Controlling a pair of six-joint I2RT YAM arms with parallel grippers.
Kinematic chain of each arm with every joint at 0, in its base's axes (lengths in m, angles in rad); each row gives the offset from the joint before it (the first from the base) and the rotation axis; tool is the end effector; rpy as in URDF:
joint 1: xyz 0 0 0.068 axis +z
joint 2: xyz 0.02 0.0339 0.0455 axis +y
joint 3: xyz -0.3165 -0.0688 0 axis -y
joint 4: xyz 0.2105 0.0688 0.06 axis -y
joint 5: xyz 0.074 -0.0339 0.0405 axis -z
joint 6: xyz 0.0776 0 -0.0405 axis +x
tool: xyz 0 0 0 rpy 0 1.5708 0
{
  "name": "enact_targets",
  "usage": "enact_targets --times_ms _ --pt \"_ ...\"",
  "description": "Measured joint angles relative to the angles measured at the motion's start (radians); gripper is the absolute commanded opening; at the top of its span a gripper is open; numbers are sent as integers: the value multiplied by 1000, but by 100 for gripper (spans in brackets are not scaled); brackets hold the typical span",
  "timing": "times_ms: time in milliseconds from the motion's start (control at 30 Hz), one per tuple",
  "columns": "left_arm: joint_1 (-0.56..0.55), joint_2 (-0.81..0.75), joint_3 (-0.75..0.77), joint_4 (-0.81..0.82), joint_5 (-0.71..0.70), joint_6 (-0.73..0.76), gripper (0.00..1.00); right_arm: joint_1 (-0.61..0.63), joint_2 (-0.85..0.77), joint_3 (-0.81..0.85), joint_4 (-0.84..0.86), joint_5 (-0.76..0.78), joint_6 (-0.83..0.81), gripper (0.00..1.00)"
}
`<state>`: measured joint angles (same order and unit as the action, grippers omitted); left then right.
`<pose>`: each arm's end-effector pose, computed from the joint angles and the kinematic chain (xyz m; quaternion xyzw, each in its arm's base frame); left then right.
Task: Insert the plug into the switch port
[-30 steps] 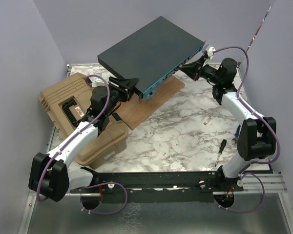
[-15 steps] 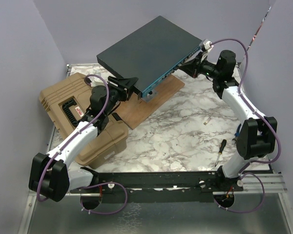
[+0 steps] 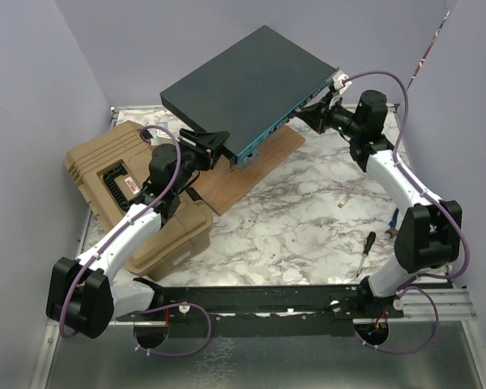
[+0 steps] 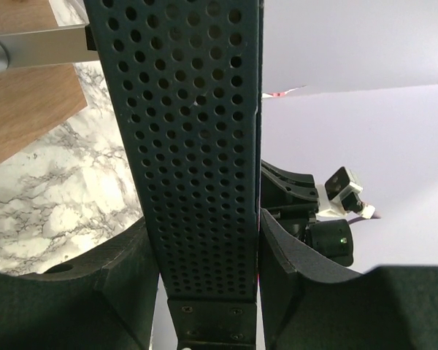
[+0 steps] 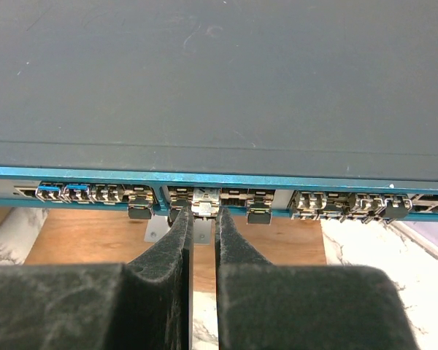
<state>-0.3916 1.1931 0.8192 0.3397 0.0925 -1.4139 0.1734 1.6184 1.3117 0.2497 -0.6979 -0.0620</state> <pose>0.2490 -0.1106 0.3815 -0.3234 0.6422 -0.5655 0.4039 0.3727 0.1159 0.4157 -0.3134 0.6509 0.2841 0.6304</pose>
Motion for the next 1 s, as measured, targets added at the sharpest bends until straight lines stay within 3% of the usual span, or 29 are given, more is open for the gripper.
enact_targets --times_ms 400,1000 --pt "-1 -15 -1 -24 -1 43 0 13 -48 -142 174 61 -36 0" --pt "-1 -15 3 -31 -1 53 0 -58 -67 -150 134 -43 -3 1"
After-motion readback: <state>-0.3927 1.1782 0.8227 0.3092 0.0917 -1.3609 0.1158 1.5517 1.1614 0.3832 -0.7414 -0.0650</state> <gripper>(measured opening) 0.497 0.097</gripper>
